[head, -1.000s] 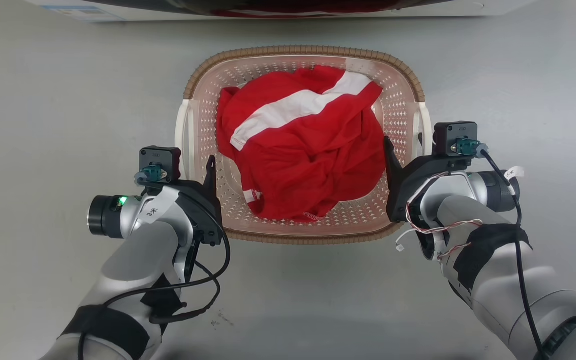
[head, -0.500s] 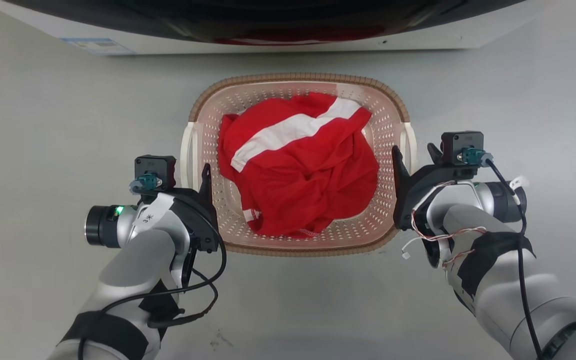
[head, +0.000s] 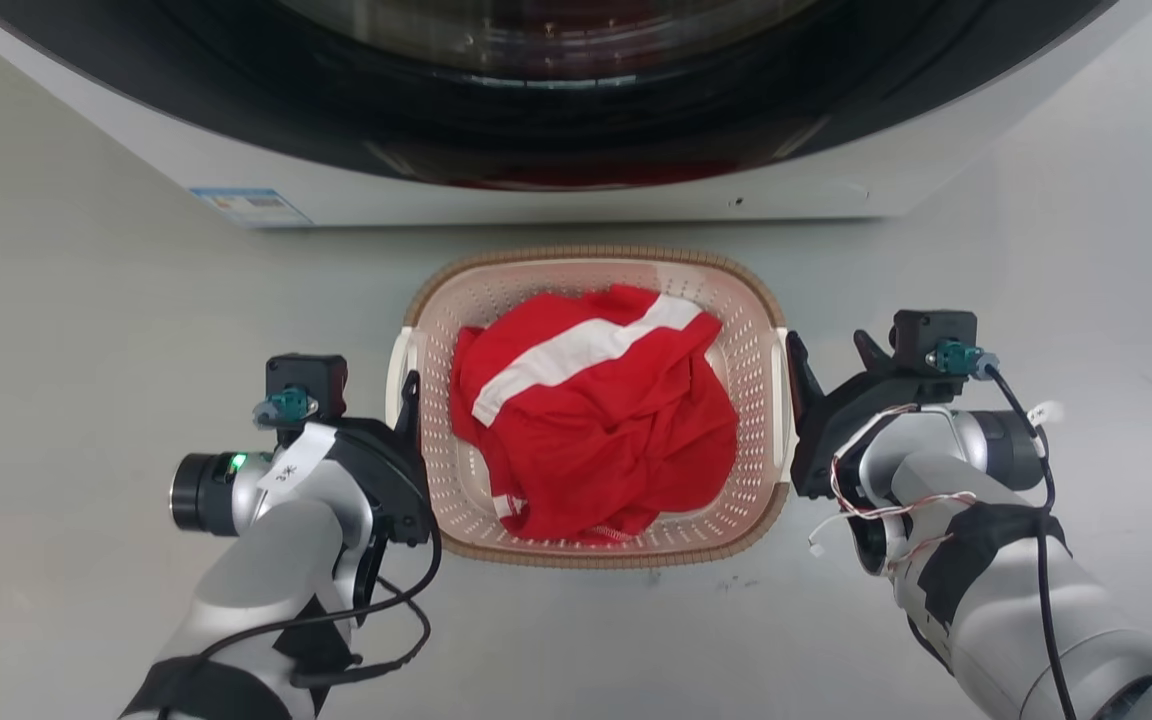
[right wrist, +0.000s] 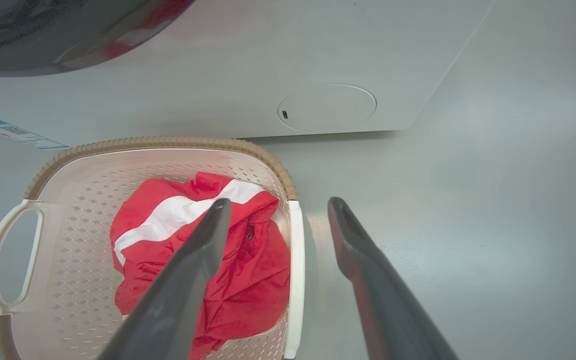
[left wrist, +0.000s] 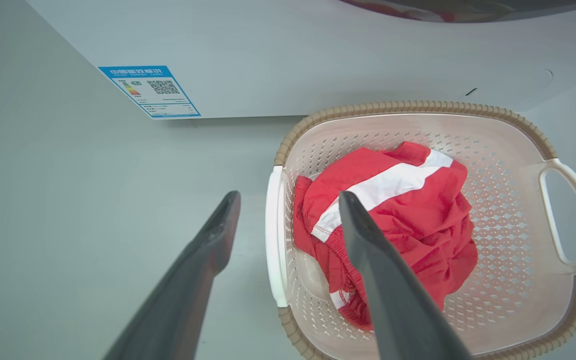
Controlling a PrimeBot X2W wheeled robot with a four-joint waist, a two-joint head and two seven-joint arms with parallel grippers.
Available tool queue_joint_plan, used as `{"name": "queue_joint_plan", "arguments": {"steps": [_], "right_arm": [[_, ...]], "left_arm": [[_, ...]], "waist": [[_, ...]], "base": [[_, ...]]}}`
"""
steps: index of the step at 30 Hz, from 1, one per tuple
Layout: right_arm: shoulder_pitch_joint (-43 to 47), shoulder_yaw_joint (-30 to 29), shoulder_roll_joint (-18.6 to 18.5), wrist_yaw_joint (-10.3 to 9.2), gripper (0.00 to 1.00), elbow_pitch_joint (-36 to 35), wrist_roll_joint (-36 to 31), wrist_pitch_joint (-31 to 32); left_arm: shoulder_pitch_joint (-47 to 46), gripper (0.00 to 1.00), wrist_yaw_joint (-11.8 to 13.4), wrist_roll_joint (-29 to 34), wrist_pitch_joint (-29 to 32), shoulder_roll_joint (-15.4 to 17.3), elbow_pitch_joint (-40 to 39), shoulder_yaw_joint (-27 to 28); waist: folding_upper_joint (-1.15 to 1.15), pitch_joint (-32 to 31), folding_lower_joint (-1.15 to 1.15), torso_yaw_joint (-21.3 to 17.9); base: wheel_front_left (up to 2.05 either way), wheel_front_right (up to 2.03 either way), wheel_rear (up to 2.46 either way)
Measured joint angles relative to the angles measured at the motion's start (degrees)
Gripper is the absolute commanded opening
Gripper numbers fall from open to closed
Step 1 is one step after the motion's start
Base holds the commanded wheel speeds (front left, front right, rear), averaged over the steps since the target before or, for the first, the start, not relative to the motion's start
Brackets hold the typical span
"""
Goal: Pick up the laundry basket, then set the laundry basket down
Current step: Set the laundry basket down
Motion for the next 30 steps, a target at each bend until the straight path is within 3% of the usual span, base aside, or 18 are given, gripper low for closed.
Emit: {"name": "queue_joint_plan", "arguments": {"steps": [10,20,30], "right_arm": [[4.08,-0.65,0.04,1.41,1.0,-1.15,0.0,-0.63],[9.98,-4.47,0.11,1.41,1.0,-3.88,0.01,-0.64],[19.65,-7.68,-0.01,1.14,1.0,-9.45,-2.34,-0.63]], "left_arm": [[5.05,1.0,-1.23,-0.11,-0.46,1.4,0.04,0.83],[13.25,1.0,-1.43,0.12,-0.46,2.49,-4.79,2.48],[23.61,1.0,0.76,2.72,-0.46,4.08,-13.66,6.11]], "waist": [[0.0,-8.29,-0.01,0.2],[0.0,-16.86,-0.01,0.3],[-0.01,-26.26,-0.01,0.54]], "base": [[0.0,0.0,0.0],[0.0,0.0,0.0],[0.0,0.0,0.0]]}}
